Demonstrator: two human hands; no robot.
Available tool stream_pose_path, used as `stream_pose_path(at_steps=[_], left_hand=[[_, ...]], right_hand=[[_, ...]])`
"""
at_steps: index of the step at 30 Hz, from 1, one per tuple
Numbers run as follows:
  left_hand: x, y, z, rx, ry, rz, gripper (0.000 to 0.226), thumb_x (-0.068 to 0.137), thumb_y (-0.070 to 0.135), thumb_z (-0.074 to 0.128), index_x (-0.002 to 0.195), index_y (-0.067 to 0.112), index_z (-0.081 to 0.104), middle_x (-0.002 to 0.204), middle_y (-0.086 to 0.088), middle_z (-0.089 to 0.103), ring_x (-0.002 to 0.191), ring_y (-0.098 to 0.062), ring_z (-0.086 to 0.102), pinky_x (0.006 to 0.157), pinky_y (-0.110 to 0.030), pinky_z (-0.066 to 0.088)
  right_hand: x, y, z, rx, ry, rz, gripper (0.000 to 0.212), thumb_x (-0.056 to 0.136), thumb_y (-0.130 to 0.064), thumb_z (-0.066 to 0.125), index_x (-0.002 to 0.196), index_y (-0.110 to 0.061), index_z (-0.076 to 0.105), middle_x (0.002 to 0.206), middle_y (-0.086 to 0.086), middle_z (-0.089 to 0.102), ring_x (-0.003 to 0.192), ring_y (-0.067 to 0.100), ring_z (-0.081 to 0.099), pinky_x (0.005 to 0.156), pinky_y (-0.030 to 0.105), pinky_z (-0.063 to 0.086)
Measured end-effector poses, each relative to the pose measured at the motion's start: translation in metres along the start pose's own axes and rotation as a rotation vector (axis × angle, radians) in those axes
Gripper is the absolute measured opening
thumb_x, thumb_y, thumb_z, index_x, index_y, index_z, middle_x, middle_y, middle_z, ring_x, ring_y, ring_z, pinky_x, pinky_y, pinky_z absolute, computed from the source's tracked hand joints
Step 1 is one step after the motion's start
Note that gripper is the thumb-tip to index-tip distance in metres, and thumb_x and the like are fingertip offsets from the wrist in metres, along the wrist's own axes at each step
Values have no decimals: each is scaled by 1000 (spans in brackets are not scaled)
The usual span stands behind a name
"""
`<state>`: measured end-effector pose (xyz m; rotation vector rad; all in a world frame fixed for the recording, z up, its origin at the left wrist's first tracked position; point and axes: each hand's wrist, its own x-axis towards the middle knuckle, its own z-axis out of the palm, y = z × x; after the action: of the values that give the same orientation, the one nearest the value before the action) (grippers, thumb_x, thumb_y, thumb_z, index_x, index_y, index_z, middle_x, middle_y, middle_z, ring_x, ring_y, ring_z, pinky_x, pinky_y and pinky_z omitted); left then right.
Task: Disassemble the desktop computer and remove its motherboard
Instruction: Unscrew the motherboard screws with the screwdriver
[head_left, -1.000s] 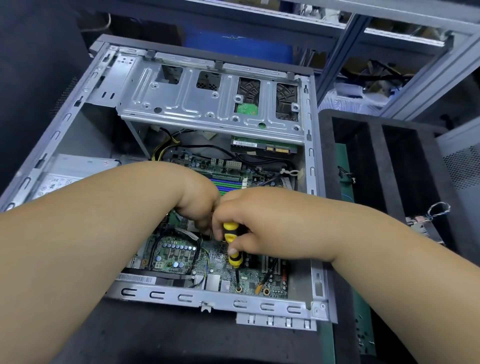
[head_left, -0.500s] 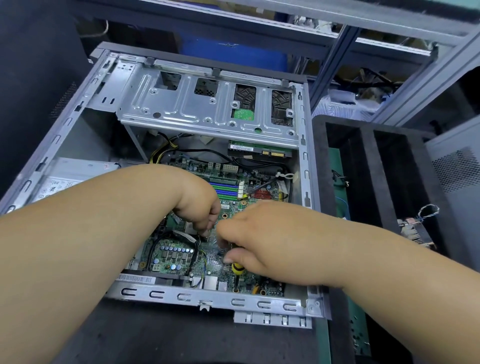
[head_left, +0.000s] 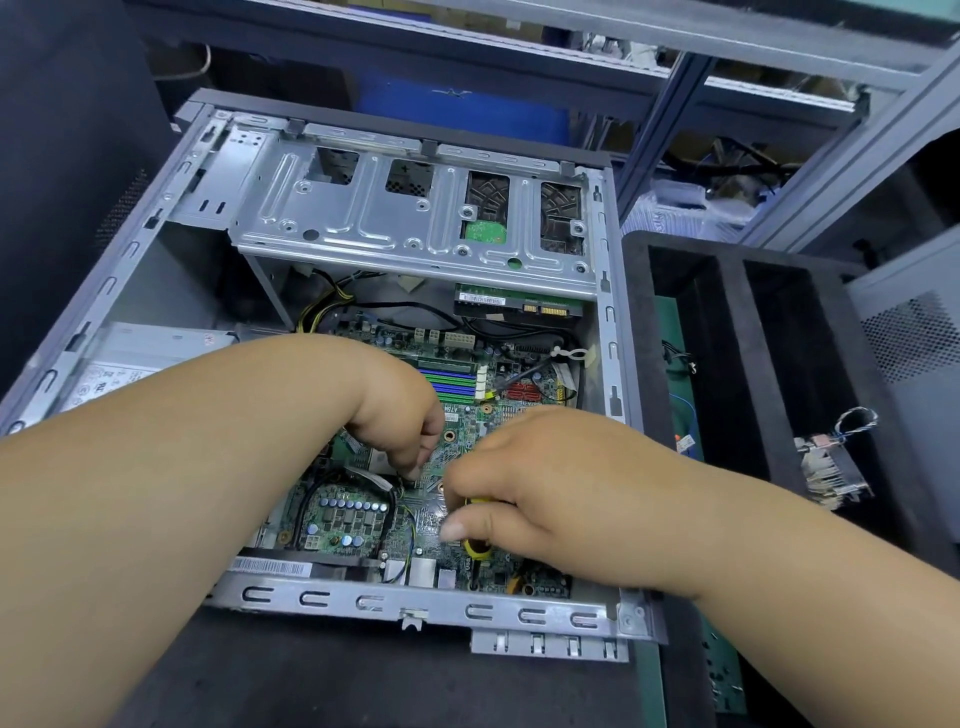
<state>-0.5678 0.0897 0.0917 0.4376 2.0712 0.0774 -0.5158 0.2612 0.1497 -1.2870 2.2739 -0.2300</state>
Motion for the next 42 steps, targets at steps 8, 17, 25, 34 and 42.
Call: stream_pose_path(at_steps=[8,17,25,34,42], left_hand=[[1,0,0,39,-1,-3,23,87,19,65,110,18,64,66,16,50,54,2,43,51,-15,33],[3,-2,0,29,9,-5,17,86,20,66,103,19,65,64,15,50,51,0,41,46,-14,31],[-7,4,3,-23,94,-29,26,84,25,66,110,22,64,83,9,58,70,-7,50,68,-24,41],[-46,26,-6,-102,297,1,29,87,14,59,113,26,62,101,5,63,88,-15,55,75,-28,45],[-43,33,14,-164,129,154,31,84,20,72,115,18,66,106,3,68,88,-10,56,84,-25,45]], right_hand=[[-5,2,-4,119,60,-15,14,92,-30,53,105,-25,49,94,-11,52,89,16,47,77,40,45],[-2,0,3,-12,55,21,28,97,-50,40,107,-31,58,95,-10,59,94,17,54,88,39,45],[-5,-2,0,-22,28,46,22,94,-40,45,107,-26,56,103,-8,57,98,20,52,82,40,48],[-9,-5,-2,26,18,105,21,95,-42,51,112,-29,52,97,-6,60,86,18,54,75,36,47],[-18,-11,-20,87,18,39,23,88,-26,68,110,-30,69,85,-11,53,80,7,47,73,29,42]])
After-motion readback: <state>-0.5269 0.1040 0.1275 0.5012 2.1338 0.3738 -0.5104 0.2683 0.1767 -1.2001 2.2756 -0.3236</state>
